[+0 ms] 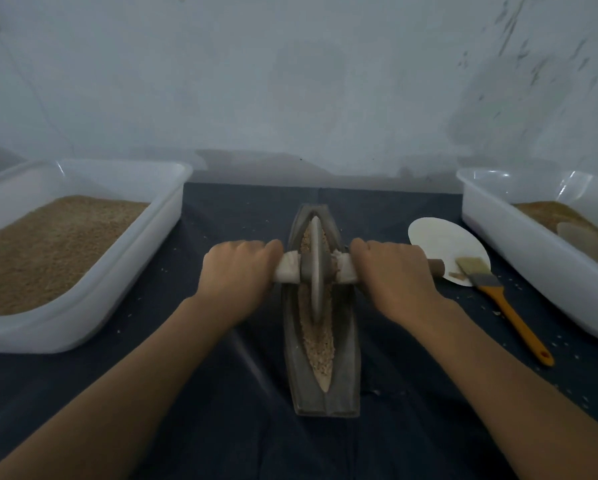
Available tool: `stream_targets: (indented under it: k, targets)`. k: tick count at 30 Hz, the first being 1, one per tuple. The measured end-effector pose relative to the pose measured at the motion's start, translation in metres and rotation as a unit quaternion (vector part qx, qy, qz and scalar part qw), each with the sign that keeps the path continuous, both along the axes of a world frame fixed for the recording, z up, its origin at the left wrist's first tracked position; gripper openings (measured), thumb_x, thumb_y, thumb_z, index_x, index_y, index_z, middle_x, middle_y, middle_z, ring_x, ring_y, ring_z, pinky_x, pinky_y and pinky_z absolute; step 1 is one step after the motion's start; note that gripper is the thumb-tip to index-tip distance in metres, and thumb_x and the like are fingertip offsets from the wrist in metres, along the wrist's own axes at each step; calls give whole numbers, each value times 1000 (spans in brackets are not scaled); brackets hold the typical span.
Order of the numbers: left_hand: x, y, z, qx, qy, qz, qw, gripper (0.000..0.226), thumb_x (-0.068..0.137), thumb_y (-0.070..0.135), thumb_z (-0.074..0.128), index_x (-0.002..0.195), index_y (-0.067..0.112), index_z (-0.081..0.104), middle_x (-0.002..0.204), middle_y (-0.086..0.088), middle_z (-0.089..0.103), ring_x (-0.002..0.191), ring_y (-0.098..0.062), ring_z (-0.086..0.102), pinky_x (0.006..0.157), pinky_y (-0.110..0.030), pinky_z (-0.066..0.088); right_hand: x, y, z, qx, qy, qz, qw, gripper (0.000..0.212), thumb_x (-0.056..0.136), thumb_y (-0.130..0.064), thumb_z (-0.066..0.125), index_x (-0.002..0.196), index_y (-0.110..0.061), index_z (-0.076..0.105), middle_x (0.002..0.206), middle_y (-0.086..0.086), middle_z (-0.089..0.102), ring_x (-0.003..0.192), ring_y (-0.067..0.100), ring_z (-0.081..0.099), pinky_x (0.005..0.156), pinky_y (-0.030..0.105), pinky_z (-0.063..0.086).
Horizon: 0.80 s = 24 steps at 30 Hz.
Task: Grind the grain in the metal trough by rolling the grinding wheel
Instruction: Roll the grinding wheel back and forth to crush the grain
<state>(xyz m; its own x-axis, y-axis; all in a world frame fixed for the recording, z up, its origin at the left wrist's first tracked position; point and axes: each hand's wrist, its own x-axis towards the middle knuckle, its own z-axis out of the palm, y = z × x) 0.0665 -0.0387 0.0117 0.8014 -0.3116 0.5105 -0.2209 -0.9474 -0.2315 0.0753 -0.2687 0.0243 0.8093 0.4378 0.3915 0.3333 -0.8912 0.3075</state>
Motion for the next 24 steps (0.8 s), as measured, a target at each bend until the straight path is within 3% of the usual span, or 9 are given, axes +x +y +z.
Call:
stream_targets:
  k: [7, 11, 21, 24]
  targets:
    - [-34, 0, 8, 38, -3, -32, 999, 60, 42, 26, 85, 69, 26, 32, 52, 8, 42, 40, -17, 41, 47, -21, 8, -38, -10, -2, -27, 9, -18, 999, 46, 60, -27, 81, 76, -24, 38, 65, -3, 58, 52, 22, 56, 44, 27, 16]
    - [-15, 1, 1, 38, -6, -19, 999, 57, 49, 24, 82, 69, 26, 29, 54, 7, 46, 42, -17, 45, 45, -25, 16, -19, -5, -3, 3, 9, -6, 1000, 27, 79, -31, 67, 93, -24, 46, 86, -3, 62, 70, 21, 60, 52, 31, 26]
    - [21, -2, 4, 16, 20, 20, 999, 38, 76, 31, 66, 76, 29, 28, 65, 9, 43, 54, -13, 37, 49, -29, 26, 19, 4, 5, 23, 13, -3, 1000, 21, 84, -26, 63, 94, -21, 45, 89, -1, 62, 73, 19, 59, 59, 31, 42]
    - [-2, 1, 2, 6, 36, 3, 999, 44, 73, 36, 68, 76, 31, 25, 65, 10, 37, 55, -11, 36, 50, -28, 25, -9, -1, 2, 14, 7, 2, 1000, 28, 76, -28, 70, 90, -23, 46, 83, -3, 62, 67, 19, 59, 51, 30, 29]
